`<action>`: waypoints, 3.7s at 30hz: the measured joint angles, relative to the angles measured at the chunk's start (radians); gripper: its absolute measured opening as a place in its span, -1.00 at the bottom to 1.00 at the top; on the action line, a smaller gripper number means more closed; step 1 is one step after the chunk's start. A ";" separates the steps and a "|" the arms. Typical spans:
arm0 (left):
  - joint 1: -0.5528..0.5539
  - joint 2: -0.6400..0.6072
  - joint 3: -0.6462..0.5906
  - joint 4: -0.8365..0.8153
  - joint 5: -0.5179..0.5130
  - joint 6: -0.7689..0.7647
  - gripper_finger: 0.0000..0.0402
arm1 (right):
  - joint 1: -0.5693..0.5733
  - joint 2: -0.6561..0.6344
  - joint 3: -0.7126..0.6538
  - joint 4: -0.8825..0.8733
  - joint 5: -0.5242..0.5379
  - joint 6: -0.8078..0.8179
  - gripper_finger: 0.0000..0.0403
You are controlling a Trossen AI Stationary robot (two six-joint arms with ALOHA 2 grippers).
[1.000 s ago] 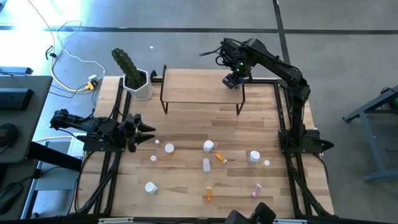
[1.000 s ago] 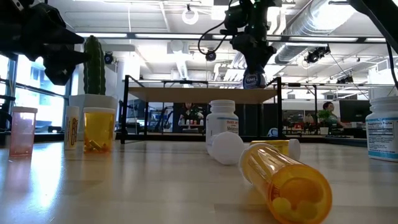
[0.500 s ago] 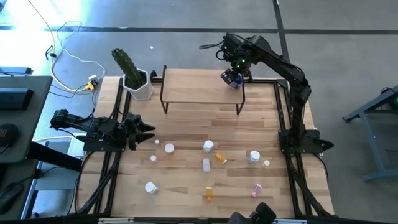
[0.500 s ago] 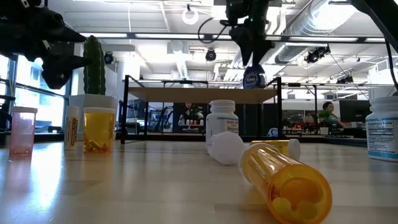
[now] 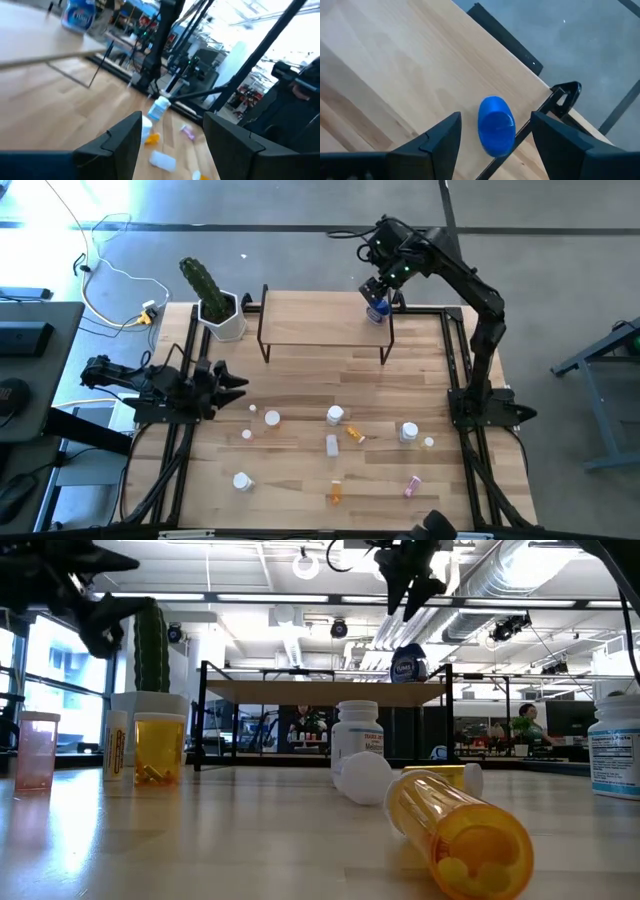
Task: Pick and place medicine bottles onto shelf by color
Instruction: Put the light yellow pill bottle on the shelf
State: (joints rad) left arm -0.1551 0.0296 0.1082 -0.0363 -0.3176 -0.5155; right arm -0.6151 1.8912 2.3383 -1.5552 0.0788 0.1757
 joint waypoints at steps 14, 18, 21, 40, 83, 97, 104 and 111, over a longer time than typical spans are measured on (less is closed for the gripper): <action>0.000 0.177 0.241 -0.325 -0.022 0.262 -0.01 | 0.014 -0.045 0.018 0.019 0.001 -0.023 0.14; 0.000 0.263 0.300 -0.422 -0.005 0.258 -0.01 | 0.014 -0.081 0.018 0.019 -0.004 -0.019 0.14; 0.000 0.333 0.320 -0.467 0.016 0.258 -0.01 | 0.014 -0.105 0.018 0.018 -0.004 -0.019 0.14; 0.000 0.659 0.321 -0.506 0.098 0.256 -0.01 | 0.014 -0.158 0.018 0.010 -0.008 -0.019 0.14; 0.000 0.946 0.321 -0.482 0.044 0.141 -0.15 | 0.014 -0.158 0.018 0.010 -0.007 -0.019 0.14; 0.000 0.946 0.321 -0.482 0.045 0.151 -0.64 | 0.014 -0.158 0.018 0.010 -0.007 -0.019 0.14; 0.000 0.946 0.321 -0.479 0.046 0.150 -0.62 | 0.014 -0.158 0.018 0.010 -0.006 -0.018 0.14; 0.000 0.932 0.321 -0.438 0.083 0.096 -0.61 | 0.014 -0.158 0.018 0.010 -0.006 -0.015 0.14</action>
State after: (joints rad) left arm -0.1547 0.9618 0.4297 -0.4746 -0.2347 -0.4196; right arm -0.6014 1.7336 2.3562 -1.5455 0.0723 0.1603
